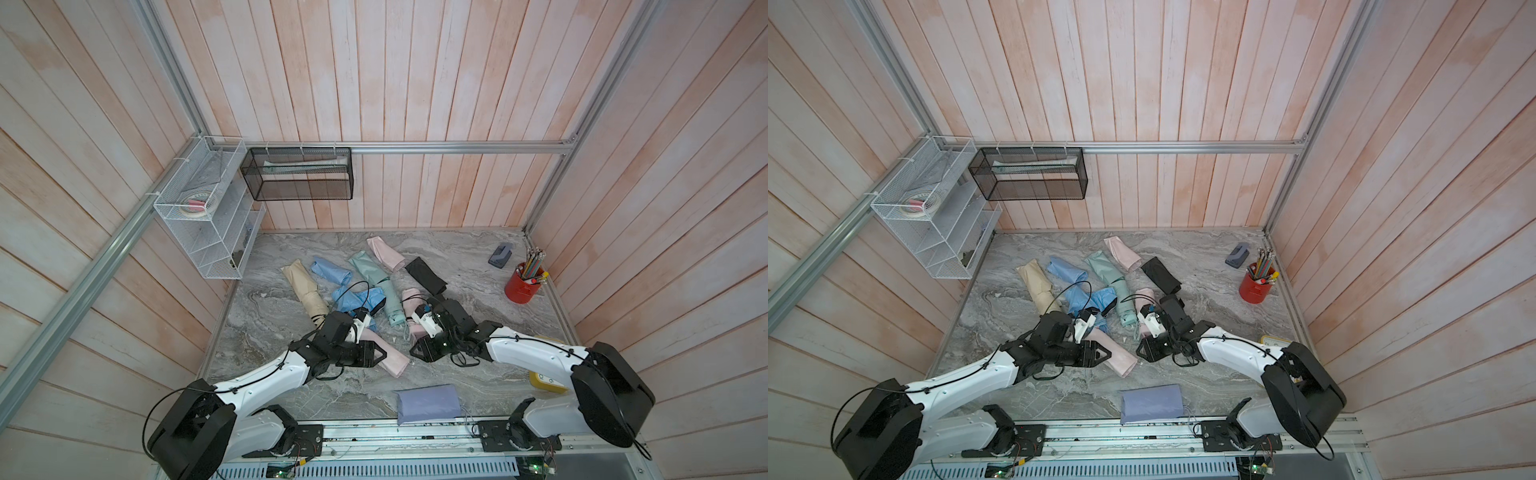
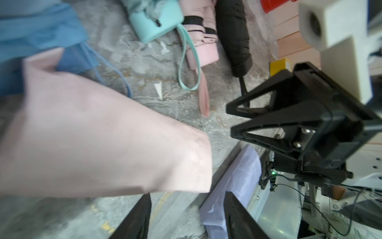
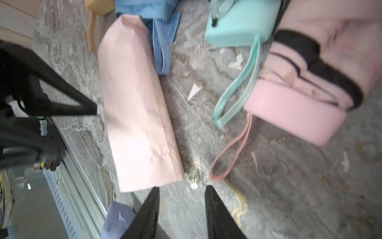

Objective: Take umbrellas out of sleeves
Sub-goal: Adjust the umbrella at the center of the board.

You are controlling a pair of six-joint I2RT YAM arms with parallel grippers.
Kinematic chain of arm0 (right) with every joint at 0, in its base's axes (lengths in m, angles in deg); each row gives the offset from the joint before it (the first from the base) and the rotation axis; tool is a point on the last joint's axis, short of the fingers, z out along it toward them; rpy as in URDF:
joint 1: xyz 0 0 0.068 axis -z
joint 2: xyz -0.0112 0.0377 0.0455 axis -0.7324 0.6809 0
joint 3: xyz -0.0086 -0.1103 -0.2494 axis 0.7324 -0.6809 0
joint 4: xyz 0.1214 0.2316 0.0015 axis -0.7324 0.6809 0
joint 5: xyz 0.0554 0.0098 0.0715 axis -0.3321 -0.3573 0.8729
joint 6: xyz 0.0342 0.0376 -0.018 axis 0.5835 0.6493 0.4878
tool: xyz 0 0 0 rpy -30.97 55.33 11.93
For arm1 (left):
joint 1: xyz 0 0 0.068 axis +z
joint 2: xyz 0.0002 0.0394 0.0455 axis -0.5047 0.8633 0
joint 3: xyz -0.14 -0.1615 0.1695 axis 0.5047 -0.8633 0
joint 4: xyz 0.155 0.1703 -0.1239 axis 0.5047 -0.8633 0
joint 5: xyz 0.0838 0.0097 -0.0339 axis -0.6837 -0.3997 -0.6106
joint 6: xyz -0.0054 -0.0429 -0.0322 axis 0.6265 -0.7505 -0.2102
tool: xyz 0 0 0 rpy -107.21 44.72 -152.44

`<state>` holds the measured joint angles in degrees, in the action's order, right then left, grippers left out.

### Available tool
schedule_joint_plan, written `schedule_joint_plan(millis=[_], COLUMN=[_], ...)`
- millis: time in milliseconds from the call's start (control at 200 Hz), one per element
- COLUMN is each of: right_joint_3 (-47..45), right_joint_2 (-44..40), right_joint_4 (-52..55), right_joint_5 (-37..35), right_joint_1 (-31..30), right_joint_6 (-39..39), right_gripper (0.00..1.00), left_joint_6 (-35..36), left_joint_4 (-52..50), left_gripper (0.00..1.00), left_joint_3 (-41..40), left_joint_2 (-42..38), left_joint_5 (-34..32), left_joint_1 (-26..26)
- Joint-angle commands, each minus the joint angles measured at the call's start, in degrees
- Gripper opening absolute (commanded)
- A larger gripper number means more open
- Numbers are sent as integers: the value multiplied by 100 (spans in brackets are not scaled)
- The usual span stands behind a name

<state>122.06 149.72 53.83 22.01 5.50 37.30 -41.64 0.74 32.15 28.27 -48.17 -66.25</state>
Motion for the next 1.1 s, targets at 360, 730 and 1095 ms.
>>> schedule_joint_plan(millis=[360,730,1095], right_joint_3=[-306,-511,-634], right_joint_2=[41,-150,-137], right_joint_4=[-420,-589,-718], right_joint_5=[12,-34,-2], right_joint_1=[-78,-78,-78], right_joint_6=[360,483,525], right_gripper=[36,36,36], left_joint_6=[881,1061,670], left_joint_4=[-370,-515,97], left_gripper=[64,55,10], left_joint_3=[974,1076,644], left_joint_2=[819,1491,1475], left_joint_5=[-1079,-996,-520], left_joint_1=[786,796,795])
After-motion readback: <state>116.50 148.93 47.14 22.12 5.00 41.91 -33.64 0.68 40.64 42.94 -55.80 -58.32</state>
